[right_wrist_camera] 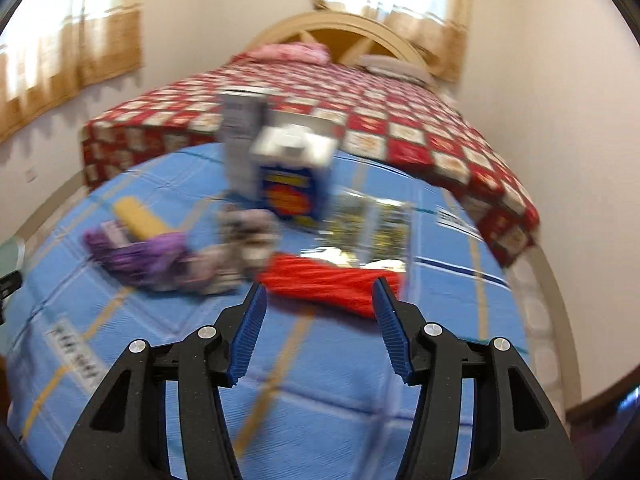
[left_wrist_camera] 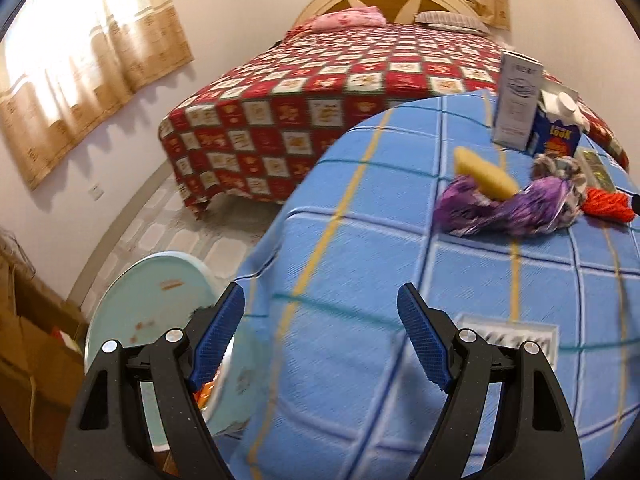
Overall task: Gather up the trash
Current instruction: 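Move both tools back to the table toward the red mesh net, then grasp the red mesh net with the right tool while the left tool grasps the purple wrapper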
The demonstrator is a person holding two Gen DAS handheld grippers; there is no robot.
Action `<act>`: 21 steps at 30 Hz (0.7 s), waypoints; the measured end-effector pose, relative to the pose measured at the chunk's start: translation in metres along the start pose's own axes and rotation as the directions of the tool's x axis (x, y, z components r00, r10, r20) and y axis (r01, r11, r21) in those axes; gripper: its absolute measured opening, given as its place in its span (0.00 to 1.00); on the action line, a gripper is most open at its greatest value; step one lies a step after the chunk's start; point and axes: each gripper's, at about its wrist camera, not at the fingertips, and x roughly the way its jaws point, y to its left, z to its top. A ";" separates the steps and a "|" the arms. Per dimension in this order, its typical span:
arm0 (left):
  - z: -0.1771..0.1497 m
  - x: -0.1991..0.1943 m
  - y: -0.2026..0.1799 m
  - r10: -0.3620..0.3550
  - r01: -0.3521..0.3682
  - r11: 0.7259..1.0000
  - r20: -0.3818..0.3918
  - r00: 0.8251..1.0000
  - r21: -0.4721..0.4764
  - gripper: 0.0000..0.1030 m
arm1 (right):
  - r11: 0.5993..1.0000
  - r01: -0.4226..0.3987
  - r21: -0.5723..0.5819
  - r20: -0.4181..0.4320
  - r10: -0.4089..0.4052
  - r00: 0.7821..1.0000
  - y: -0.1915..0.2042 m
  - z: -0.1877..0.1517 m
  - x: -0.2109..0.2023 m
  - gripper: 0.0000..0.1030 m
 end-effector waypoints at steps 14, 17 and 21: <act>0.028 0.019 -0.028 -0.027 0.027 0.999 -0.015 1.000 0.019 0.75 | 0.991 -0.130 0.033 -0.186 0.133 0.974 -0.043 0.001 0.068 0.46; 0.031 0.021 -0.029 -0.029 0.029 0.999 -0.020 0.999 0.014 0.75 | 0.988 -0.153 0.015 -0.192 0.153 0.969 -0.037 -0.002 0.067 0.30; 0.033 0.020 -0.034 -0.038 0.039 0.999 -0.016 0.999 0.014 0.75 | 0.985 -0.173 0.006 -0.181 0.172 0.968 -0.027 -0.007 0.058 0.14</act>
